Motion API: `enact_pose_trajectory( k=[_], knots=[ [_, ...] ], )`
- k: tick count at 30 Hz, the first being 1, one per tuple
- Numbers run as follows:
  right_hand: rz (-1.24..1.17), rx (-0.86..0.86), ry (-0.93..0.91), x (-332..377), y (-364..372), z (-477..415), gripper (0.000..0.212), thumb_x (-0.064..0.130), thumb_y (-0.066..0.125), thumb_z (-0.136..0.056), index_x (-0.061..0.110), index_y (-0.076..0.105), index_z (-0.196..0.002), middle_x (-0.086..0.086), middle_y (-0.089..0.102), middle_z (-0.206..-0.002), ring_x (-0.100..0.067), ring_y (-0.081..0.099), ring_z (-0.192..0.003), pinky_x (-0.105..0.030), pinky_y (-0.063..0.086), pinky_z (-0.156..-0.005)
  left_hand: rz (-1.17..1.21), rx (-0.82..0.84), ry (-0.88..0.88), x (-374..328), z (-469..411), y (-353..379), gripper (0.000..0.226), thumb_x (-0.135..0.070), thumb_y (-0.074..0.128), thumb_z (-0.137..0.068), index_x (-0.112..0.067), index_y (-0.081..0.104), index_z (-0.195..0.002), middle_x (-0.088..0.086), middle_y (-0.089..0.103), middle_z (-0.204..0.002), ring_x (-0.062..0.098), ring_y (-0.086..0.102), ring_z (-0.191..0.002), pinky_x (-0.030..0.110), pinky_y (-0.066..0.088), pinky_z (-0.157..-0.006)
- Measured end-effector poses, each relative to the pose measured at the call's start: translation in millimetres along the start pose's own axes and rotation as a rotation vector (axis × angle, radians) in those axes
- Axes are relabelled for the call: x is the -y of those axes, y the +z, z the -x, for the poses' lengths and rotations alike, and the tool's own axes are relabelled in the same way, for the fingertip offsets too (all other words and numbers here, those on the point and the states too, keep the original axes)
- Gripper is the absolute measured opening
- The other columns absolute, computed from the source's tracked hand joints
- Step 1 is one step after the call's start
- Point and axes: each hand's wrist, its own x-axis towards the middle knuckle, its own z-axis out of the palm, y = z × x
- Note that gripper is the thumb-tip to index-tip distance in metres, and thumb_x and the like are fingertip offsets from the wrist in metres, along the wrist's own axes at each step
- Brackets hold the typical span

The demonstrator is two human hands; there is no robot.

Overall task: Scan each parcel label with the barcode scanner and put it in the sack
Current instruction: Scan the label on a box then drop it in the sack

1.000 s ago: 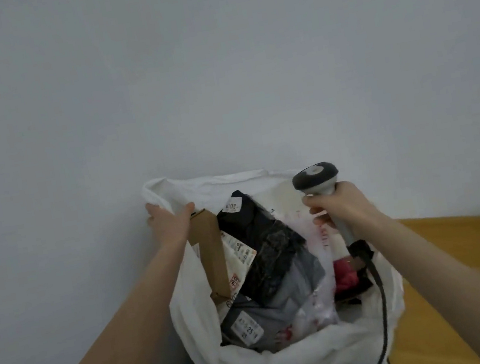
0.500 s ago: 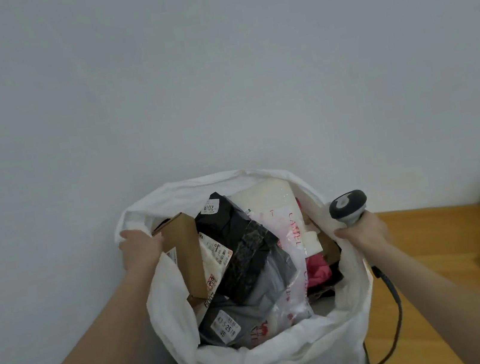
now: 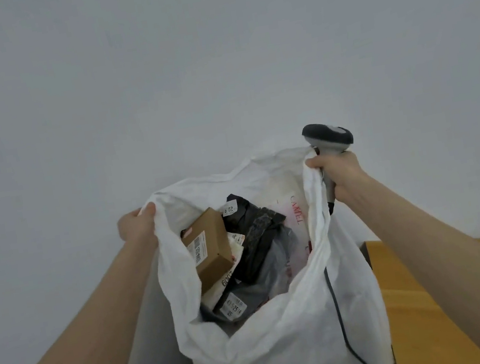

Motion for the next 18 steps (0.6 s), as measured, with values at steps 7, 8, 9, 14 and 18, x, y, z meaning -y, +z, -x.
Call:
enact_pose_trajectory(
  k=[7,8,9,14,18],
  knots=[
    [-0.104,0.01,-0.093,39,34,-2,0.017,-0.005,0.069,-0.079,0.008,0.058,-0.084,-0.008,0.061,-0.076,-0.022,0.061,-0.068,-0.038,0.055,-0.075,0.2,-0.023,0.005,-34,-4,16,0.038,-0.018,0.062,-0.093,0.003,0.059,-0.125,0.014,0.064,-0.119,0.026,0.062,-0.101,0.025,0.048,-0.081],
    [-0.137,0.004,-0.129,52,36,-2,0.018,-0.005,0.069,-0.079,0.008,0.059,-0.083,-0.007,0.061,-0.075,-0.02,0.061,-0.065,-0.035,0.056,-0.07,0.228,-0.029,0.024,-47,-7,16,0.038,-0.019,0.061,-0.093,0.002,0.059,-0.125,0.012,0.064,-0.116,0.023,0.062,-0.097,0.025,0.048,-0.081],
    [-0.164,-0.002,-0.159,63,37,0,0.018,-0.005,0.069,-0.079,0.009,0.059,-0.083,-0.006,0.06,-0.073,-0.018,0.06,-0.062,-0.031,0.055,-0.064,0.259,-0.032,0.045,-58,-8,16,0.038,-0.02,0.061,-0.094,0.001,0.06,-0.124,0.01,0.065,-0.111,0.021,0.062,-0.095,0.025,0.048,-0.082],
    [-0.078,-0.033,-0.122,51,19,5,0.016,-0.002,0.067,-0.081,0.01,0.057,-0.08,-0.004,0.052,-0.066,-0.013,0.049,-0.048,-0.02,0.044,-0.045,0.278,-0.018,0.059,-54,-4,28,0.037,-0.023,0.057,-0.096,-0.002,0.059,-0.126,0.006,0.063,-0.11,0.019,0.061,-0.097,0.025,0.048,-0.084],
    [-0.09,-0.033,-0.106,40,16,10,0.018,-0.004,0.066,-0.081,0.01,0.055,-0.079,-0.004,0.05,-0.066,-0.015,0.048,-0.051,-0.021,0.044,-0.046,0.248,-0.023,0.025,-44,6,34,0.034,-0.018,0.057,-0.095,-0.001,0.061,-0.123,0.006,0.062,-0.105,0.021,0.061,-0.098,0.023,0.045,-0.081]
  ],
)
